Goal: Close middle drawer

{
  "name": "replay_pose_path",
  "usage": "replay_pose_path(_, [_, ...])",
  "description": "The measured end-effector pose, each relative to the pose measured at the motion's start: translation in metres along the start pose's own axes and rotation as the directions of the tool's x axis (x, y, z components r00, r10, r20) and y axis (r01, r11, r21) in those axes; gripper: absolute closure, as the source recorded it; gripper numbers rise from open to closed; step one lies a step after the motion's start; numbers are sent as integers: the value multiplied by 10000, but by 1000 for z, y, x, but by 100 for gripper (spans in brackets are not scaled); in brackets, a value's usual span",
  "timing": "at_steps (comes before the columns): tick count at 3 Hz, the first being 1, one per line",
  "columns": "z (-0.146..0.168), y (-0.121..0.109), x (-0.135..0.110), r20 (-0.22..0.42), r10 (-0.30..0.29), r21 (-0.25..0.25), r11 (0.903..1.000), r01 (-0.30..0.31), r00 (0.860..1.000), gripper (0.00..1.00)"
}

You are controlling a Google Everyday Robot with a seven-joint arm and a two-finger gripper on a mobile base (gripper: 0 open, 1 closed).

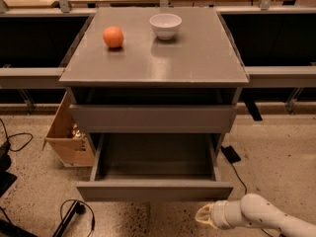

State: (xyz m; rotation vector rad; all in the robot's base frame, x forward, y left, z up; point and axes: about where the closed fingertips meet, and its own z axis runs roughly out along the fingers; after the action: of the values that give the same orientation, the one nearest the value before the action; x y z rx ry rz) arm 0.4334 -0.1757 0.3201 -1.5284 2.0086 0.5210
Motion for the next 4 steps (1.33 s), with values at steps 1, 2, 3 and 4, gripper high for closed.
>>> replay_pose_path(1, [3, -37, -7, 101, -113, 130, 9999, 112, 9999, 100])
replay_pose_path(2, [6, -54, -11, 174, -182, 135, 9997, 180, 9997, 100])
replay_pose_path(3, [6, -93, -22, 256, -363, 292, 9989, 356, 9990, 100])
replay_pose_path(4, [6, -104, -25, 286, -434, 350, 9985, 424, 9986, 100])
